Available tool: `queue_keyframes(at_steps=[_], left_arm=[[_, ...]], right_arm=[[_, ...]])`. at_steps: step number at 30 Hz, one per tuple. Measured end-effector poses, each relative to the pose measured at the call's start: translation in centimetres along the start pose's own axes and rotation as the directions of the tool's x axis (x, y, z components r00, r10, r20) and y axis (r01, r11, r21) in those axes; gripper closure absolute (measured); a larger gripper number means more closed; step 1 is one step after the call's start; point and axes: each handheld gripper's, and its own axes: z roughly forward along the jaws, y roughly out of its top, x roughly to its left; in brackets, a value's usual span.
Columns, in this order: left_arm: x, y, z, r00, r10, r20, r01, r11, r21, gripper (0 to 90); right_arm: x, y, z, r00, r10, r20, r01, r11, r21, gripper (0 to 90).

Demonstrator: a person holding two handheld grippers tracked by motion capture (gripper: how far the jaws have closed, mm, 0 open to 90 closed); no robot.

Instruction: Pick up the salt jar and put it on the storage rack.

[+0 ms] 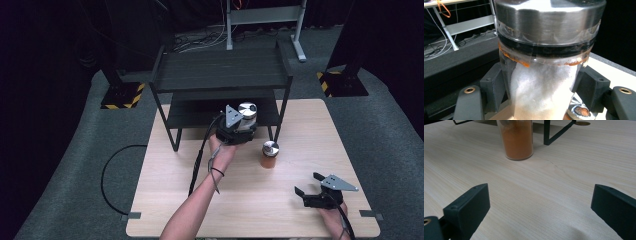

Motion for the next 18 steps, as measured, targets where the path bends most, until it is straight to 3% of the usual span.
queue_keyframes(at_steps=[18], left_arm=[[-0.5,0.0,1.9,0.9986,-0.029,-0.043,0.028,0.9994,-0.021,31.4]], right_arm=[[0.0,0.0,0.0,1.0,0.003,-0.002,-0.003,1.0,-0.002,1.3]])
